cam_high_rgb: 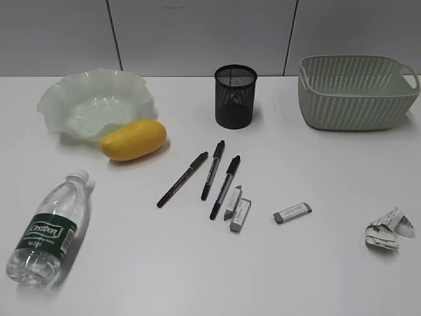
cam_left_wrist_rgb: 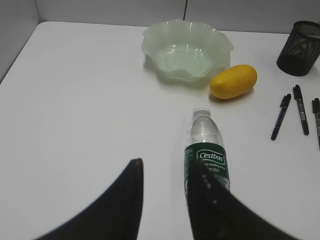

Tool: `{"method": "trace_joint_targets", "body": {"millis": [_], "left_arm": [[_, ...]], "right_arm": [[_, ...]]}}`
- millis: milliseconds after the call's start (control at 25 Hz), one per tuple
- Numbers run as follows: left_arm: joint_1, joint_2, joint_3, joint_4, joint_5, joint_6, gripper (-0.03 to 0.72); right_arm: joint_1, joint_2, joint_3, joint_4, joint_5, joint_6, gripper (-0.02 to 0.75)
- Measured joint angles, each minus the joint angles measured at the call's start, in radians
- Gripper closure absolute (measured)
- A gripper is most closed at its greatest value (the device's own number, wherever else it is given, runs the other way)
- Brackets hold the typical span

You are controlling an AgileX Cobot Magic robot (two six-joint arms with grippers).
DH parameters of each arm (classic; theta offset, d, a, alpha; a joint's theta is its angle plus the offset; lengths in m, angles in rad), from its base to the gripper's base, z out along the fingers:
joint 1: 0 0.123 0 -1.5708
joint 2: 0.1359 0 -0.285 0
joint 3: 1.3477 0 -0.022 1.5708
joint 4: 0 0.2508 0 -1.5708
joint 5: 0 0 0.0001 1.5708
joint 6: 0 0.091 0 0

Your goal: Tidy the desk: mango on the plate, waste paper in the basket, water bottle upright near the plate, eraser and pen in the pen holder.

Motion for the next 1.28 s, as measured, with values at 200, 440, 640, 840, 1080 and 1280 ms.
{"method": "trace_joint_targets", "body": {"millis": [200,440,640,840,1080,1280], "left_arm": [[0.0,0.0,0.0,0.0,0.0,0.0,0.461],[0.0,0.0,0.0,0.0,0.0,0.0,0.461],[0.0,0.0,0.0,0.0,0.0,0.0,0.461],[0.0,0.0,0.0,0.0,0.0,0.0,0.461],[0.0,0.0,0.0,-0.007,-0.003,0.0,0.461],[0.0,0.245,-0.027,-0.178,-0.166,0.142,0.427]], "right_arm": [[0.0,0.0,0.0,0.0,0.0,0.0,0.409],[0.0,0.0,0.0,0.0,0.001,0.0,0.409],[0.0,0.0,0.0,0.0,0.001,0.0,0.409],[0.0,0.0,0.0,0.0,0.001,0.0,0.409],[0.0,0.0,0.0,0.0,0.0,0.0,0.409],[0.0,0.0,0.0,0.0,0.0,0.0,0.409]]}}
